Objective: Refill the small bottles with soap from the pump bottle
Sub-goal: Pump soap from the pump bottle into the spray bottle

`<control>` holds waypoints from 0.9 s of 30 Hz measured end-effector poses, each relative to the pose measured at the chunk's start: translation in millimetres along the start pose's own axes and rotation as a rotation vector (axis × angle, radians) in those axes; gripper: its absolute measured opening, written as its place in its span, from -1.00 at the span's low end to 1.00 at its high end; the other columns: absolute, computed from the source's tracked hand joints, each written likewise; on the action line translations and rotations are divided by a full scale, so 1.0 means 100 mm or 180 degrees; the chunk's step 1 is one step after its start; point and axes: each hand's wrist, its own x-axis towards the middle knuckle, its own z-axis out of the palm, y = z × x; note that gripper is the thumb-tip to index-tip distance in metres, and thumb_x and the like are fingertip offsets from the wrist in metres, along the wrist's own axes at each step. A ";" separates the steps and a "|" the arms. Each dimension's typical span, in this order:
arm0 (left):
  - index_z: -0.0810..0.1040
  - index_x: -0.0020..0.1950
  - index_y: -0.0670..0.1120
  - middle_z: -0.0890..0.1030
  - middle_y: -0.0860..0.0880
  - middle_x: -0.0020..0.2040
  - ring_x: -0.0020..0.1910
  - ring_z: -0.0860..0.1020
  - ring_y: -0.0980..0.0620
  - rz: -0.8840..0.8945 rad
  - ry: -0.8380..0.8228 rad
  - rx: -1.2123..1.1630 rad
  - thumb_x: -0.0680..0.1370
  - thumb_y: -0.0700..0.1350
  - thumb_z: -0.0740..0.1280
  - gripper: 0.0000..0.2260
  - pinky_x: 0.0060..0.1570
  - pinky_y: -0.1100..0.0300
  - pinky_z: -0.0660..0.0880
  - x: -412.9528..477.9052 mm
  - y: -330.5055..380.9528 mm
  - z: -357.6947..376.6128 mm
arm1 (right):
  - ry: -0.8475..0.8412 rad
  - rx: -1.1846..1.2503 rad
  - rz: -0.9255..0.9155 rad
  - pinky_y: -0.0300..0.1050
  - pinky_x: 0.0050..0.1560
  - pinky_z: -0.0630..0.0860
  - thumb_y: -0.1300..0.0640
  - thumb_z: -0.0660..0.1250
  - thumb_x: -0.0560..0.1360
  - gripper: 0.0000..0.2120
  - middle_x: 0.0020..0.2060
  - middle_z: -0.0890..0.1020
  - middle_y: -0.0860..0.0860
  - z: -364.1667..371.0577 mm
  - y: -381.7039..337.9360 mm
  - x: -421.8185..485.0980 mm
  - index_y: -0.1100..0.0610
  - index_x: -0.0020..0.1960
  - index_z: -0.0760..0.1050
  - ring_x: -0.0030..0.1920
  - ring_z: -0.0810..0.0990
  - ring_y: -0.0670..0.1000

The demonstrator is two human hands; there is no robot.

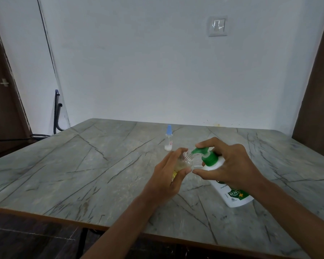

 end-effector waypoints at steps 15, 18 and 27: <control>0.32 0.38 -0.02 0.47 0.10 0.17 0.11 0.45 0.39 -0.0062 0.0171 0.0030 0.58 -0.03 0.27 -0.62 0.05 0.52 0.38 0.01 0.00 0.00 | -0.0241 -0.0356 0.0073 -0.20 -0.18 0.60 -0.24 0.56 0.23 -0.29 -0.11 0.68 -0.16 0.01 0.03 0.02 -0.28 0.29 0.33 -0.20 0.66 -0.12; 0.30 0.38 0.02 0.47 0.10 0.16 0.09 0.46 0.39 -0.0041 0.0154 0.0035 0.58 -0.02 0.26 -0.63 0.03 0.52 0.38 0.01 0.00 0.00 | -0.0200 -0.0286 0.0104 -0.22 -0.20 0.60 -0.23 0.57 0.21 -0.33 -0.16 0.69 -0.14 0.01 0.03 0.03 -0.31 0.24 0.35 -0.20 0.66 -0.14; 0.37 0.36 -0.11 0.47 0.07 0.14 0.02 0.51 0.22 0.0059 -0.0034 -0.0050 0.60 -0.01 0.25 -0.63 -0.05 0.47 0.43 0.00 0.00 0.00 | 0.0016 -0.0023 -0.0054 -0.43 -0.26 0.56 -0.27 0.53 0.21 -0.45 -0.18 0.65 -0.25 -0.01 -0.02 0.03 -0.25 0.14 0.45 -0.21 0.67 -0.24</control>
